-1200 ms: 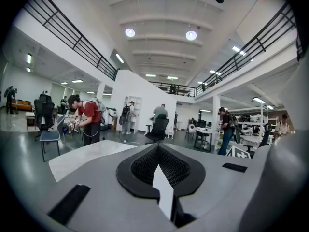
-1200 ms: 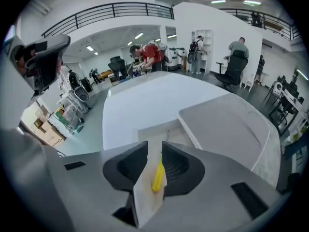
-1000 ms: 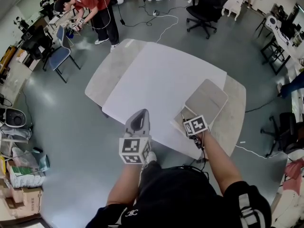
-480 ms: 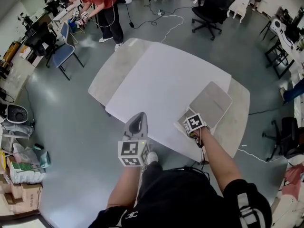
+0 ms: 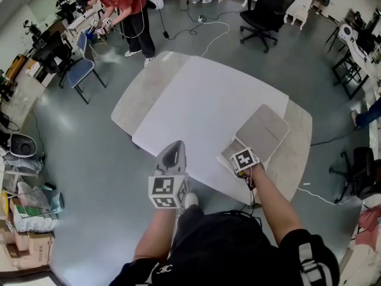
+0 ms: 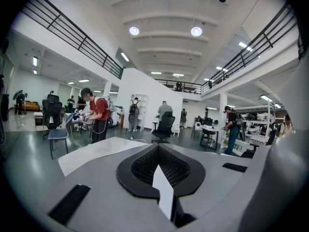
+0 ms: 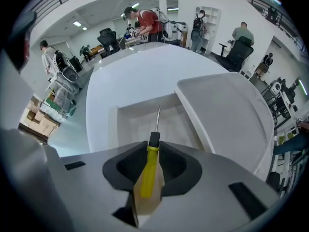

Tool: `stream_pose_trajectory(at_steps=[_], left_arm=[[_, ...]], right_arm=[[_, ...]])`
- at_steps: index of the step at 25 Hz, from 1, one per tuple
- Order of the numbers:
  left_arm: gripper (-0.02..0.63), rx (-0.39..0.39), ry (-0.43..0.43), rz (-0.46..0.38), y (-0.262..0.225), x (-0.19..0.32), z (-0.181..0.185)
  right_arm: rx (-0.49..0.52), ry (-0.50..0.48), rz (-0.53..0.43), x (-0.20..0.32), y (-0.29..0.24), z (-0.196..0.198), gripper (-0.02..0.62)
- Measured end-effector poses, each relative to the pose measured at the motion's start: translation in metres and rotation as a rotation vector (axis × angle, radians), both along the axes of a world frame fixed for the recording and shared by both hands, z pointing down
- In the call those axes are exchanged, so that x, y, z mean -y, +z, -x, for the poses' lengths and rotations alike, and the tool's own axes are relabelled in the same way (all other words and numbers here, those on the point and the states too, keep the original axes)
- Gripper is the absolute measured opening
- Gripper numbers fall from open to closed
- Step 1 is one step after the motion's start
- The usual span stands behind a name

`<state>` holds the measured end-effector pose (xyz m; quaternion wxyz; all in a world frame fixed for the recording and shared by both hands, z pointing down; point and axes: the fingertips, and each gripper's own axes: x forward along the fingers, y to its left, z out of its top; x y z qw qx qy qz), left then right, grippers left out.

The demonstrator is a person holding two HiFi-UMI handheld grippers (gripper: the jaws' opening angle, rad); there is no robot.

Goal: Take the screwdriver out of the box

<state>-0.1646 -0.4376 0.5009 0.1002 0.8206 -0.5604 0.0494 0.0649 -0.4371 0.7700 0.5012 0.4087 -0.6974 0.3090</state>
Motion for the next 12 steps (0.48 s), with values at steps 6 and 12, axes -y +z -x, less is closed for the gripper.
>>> stream_pose_trajectory(at_steps=[6,12], left_arm=[[0.011,0.006,0.05,-0.02,-0.008,0.004,-0.024],[0.011,0.023,0.104,-0.041,-0.018,0.006,-0.051]], right_arm=[[0.168,-0.005,-0.13,0.001,-0.041,0.02,0.078],[0.164,0.002,-0.419,0.02,-0.111,0.002,0.078]])
